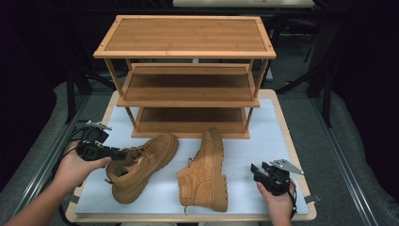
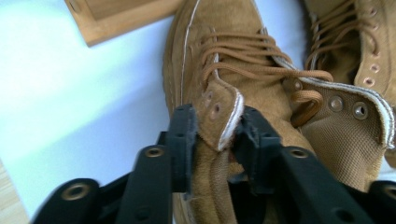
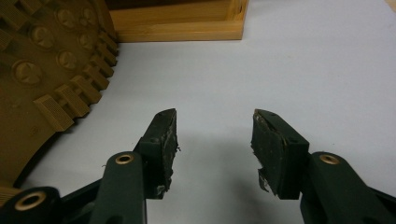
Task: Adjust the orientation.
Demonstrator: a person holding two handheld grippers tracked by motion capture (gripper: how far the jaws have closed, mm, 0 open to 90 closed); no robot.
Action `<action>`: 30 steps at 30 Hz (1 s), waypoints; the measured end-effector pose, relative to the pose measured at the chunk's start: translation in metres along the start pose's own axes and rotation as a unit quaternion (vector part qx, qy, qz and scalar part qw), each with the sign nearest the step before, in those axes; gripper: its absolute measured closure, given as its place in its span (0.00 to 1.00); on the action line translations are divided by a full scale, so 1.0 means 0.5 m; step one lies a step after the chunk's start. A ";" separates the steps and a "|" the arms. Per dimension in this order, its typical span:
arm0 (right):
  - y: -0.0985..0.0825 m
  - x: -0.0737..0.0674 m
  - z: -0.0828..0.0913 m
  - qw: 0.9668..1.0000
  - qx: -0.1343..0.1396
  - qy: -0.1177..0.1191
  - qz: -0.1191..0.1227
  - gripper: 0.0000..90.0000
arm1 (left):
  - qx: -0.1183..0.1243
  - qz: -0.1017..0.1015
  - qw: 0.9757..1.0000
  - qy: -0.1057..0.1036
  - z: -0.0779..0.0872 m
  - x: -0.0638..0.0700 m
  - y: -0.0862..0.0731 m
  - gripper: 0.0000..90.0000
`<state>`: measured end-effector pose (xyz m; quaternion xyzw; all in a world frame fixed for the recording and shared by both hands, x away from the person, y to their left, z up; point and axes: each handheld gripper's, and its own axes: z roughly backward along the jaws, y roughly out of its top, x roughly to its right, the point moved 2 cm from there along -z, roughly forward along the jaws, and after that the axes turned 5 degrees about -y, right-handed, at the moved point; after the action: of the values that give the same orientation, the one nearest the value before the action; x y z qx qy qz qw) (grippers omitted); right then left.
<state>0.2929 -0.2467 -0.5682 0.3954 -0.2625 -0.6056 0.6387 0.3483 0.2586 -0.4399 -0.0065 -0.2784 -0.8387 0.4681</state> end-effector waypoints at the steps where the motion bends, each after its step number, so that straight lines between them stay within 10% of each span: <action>1: 0.000 0.001 0.001 1.000 0.000 0.000 0.000 0.55 | -0.019 -0.004 1.000 0.005 -0.002 0.001 0.005 0.71; 5: -0.001 0.002 0.003 1.000 -0.003 -0.002 0.000 0.55 | -0.098 -0.012 0.995 0.022 -0.010 0.007 0.022 0.72; 12: -0.002 0.002 0.002 1.000 -0.001 0.000 0.000 0.55 | -0.162 -0.002 0.986 0.037 -0.022 0.006 0.026 0.72; 30: -0.004 -0.003 0.000 1.000 -0.003 0.004 0.003 0.55 | -0.191 0.019 0.981 0.031 -0.047 -0.006 0.008 0.80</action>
<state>0.2916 -0.2454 -0.5697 0.3952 -0.2593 -0.6029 0.6427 0.3590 0.2484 -0.4586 -0.0754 -0.0986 -0.8669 0.4828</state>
